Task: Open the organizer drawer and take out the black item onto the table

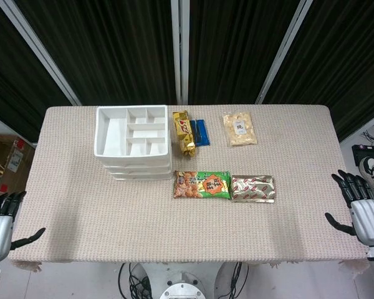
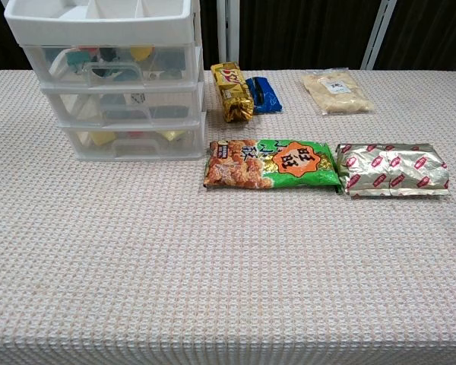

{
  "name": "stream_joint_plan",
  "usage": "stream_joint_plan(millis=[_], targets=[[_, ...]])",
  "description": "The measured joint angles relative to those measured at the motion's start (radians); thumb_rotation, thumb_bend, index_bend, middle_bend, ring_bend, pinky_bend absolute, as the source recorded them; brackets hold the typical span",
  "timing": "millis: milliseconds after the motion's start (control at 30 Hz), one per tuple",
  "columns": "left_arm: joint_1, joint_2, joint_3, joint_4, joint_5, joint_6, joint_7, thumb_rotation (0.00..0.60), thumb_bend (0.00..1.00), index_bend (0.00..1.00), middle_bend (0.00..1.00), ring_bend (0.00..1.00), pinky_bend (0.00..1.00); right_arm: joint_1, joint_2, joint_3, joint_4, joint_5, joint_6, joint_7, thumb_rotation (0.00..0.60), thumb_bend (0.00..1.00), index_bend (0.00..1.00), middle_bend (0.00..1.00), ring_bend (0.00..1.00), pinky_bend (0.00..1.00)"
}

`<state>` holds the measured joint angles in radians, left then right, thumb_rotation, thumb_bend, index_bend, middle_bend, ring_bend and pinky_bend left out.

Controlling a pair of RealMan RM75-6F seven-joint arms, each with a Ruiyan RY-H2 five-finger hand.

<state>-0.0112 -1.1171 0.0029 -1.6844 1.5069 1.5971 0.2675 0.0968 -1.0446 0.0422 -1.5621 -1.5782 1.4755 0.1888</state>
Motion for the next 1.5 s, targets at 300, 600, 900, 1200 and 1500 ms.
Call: stream_joint_plan(millis=[300,600,900,1200,1500], targets=[[0.009,-0.015,-0.003,0.007,-0.008,-0.004,0.005,0.383,0.1,0.14,0.17,0.14,0.18,0.0,0.012,-0.003,-0.022,-0.003,0.004,-0.01,0.6,0.17,0.0,0.0,0.0,0.0],[-0.045,-0.058,-0.028,-0.04,0.058,-0.029,-0.117,0.6,0.08,0.18,0.31,0.27,0.36,-0.002,0.041,0.001,-0.022,-0.031,0.037,0.025,0.6,0.17,0.0,0.0,0.0,0.0],[-0.217,-0.181,-0.077,-0.103,0.02,-0.294,-0.373,0.6,0.23,0.21,0.56,0.65,0.86,0.008,0.062,0.006,-0.027,-0.053,0.051,0.045,0.6,0.17,0.0,0.0,0.0,0.0],[-0.319,-0.385,-0.157,-0.091,-0.146,-0.451,-0.713,0.6,0.4,0.18,0.84,0.91,1.0,0.006,0.055,0.004,-0.015,-0.037,0.043,0.057,0.6,0.17,0.0,0.0,0.0,0.0],[-0.343,-0.601,-0.227,0.027,-0.23,-0.453,-0.95,0.6,0.42,0.17,0.87,0.93,1.0,0.01,0.047,0.0,-0.017,-0.031,0.031,0.047,0.6,0.17,0.0,0.0,0.0,0.0]])
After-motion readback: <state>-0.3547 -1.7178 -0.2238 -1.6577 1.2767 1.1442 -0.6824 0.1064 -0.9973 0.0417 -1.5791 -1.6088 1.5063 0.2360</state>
